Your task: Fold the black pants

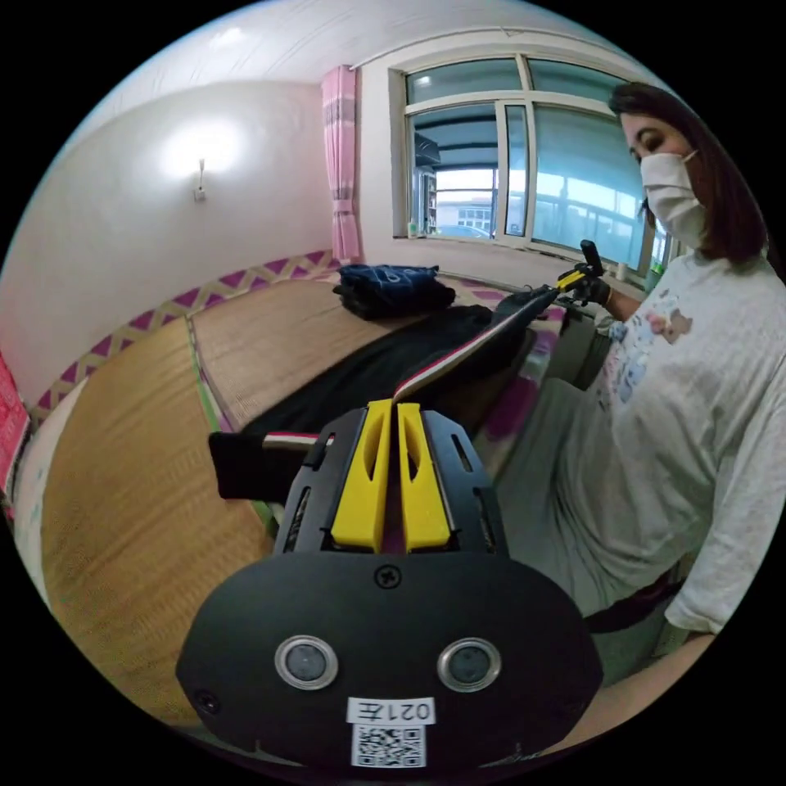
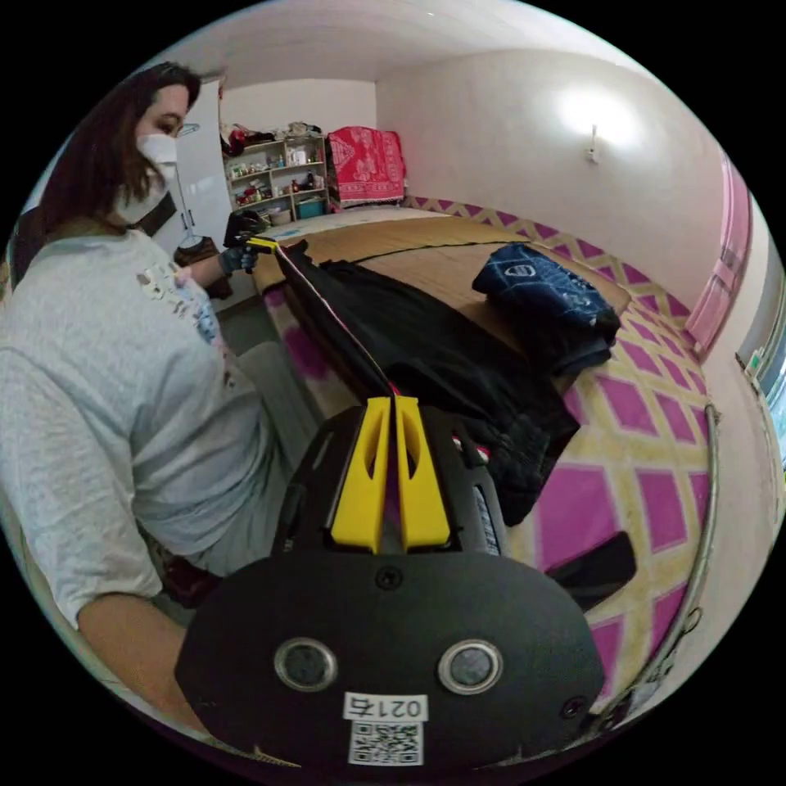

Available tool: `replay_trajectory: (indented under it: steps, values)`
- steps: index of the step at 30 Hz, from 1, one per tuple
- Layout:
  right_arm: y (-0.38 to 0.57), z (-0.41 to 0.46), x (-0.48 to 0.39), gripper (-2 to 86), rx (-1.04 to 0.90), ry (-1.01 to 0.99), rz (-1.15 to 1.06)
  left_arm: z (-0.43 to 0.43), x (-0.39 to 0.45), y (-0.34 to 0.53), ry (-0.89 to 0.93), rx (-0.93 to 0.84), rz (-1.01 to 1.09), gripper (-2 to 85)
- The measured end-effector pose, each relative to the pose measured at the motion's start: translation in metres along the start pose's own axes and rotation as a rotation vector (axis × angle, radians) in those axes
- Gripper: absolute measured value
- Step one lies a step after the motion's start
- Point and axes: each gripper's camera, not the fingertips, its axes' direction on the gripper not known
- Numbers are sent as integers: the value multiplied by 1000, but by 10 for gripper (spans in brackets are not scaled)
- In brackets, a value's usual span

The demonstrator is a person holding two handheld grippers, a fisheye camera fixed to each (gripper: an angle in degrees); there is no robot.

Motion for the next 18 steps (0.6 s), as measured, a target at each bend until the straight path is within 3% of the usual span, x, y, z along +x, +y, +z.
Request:
replay_trajectory:
  steps: [5,9,13,16,18]
  values:
    - [76,46,-32,-7,-122,-116,107,24,12,85,78,-98,-215,-5]
    - [105,84,-24,8,-202,-163,209,23,1,125,159,-47,-358,15]
    - [88,54,-25,65,-264,-236,113,-16,-5,121,290,-7,-325,29]
    - [71,15,-1,85,-77,-168,155,-49,-19,114,109,82,-388,40]
    - [65,17,23,85,-24,-73,236,-49,-38,110,-171,31,-513,52]
